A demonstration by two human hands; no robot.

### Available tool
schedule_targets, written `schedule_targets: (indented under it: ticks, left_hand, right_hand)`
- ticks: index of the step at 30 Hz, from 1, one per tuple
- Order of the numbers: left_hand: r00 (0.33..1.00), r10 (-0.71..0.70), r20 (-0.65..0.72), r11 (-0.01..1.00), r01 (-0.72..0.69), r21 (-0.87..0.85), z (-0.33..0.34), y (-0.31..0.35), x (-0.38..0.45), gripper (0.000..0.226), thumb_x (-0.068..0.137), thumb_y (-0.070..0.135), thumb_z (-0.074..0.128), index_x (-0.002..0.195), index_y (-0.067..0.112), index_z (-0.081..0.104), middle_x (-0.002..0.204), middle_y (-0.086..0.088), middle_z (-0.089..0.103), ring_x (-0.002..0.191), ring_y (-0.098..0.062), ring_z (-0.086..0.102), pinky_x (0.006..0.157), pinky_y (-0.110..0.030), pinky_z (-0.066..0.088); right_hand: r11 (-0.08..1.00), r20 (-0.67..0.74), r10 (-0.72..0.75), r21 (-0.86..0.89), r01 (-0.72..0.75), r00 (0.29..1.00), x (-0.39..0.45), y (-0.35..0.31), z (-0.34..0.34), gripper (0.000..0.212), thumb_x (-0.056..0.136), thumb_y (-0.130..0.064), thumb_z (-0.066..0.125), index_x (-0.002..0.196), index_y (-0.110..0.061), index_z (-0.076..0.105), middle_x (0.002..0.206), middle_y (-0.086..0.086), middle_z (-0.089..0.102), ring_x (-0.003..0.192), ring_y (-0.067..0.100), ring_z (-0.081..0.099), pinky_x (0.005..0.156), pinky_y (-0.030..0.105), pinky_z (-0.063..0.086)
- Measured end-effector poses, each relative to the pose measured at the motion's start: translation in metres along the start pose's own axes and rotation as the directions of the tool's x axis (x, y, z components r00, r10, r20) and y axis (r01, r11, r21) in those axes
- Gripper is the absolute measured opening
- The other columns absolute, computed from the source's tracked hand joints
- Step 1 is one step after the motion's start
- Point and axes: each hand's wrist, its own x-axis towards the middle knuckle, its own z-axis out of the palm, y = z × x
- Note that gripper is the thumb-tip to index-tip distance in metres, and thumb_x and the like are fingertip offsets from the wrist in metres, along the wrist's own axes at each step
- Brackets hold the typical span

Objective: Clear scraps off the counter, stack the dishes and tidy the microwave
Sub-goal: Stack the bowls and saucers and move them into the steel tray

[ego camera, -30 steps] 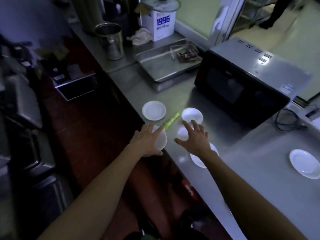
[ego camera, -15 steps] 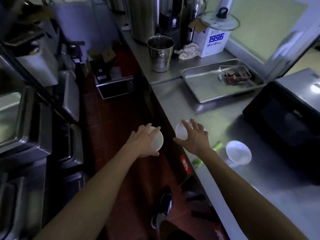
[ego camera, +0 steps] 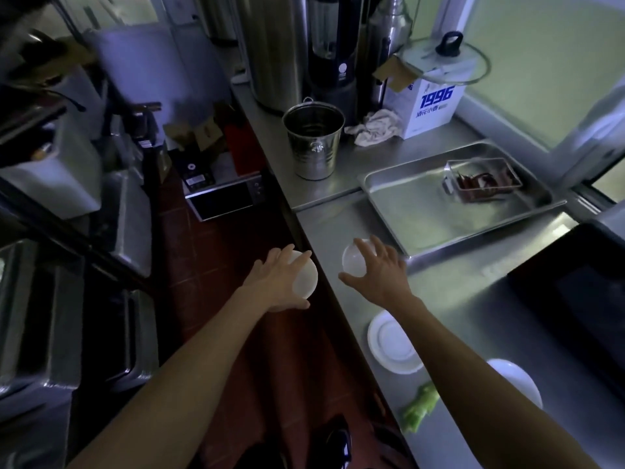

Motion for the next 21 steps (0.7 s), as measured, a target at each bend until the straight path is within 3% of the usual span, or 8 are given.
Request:
schedule_targets:
  ticks: [9,16,21]
  left_hand:
    - [0.981,0.19,0.049,0.981,-0.191,0.022,-0.047,-0.03,0.138,0.114,0.067,0.067,0.071,0.156,0.037,0.006,0.161,-0.002,0.006,0.147,-0.029,0.009,0.115,-0.053,0.023]
    - [0.923,0.377,0.07,0.925,-0.379,0.014,-0.088,-0.023,0.235,0.111,0.065,0.068,0.071,0.152,0.044,0.006,0.162,0.007,0.0,0.148,-0.025,0.003,0.114,-0.054,0.025]
    - [0.859,0.504,0.091,0.857,-0.511,0.066,-0.091,0.003,0.286,0.113,0.063,0.076,0.065,0.152,0.045,0.003,0.158,0.006,0.007,0.147,-0.023,0.008,0.111,-0.05,0.026]
  right_hand:
    - [0.978,-0.057,0.21,0.018,-0.209,0.976,0.09,0.016,-0.012,0.093,0.076,-0.072,0.065,0.152,-0.037,0.024,0.161,0.005,0.024,0.142,0.034,0.029,0.107,0.053,0.035]
    - [0.894,-0.132,0.447,0.114,-0.434,0.885,0.13,0.022,-0.042,0.092,0.078,-0.069,0.068,0.153,-0.038,0.025,0.163,0.002,0.022,0.145,0.032,0.026,0.111,0.052,0.032]
    - [0.813,-0.127,0.579,0.16,-0.559,0.805,0.131,0.041,-0.048,0.092,0.08,-0.068,0.067,0.154,-0.035,0.023,0.164,0.001,0.019,0.147,0.03,0.023,0.115,0.05,0.027]
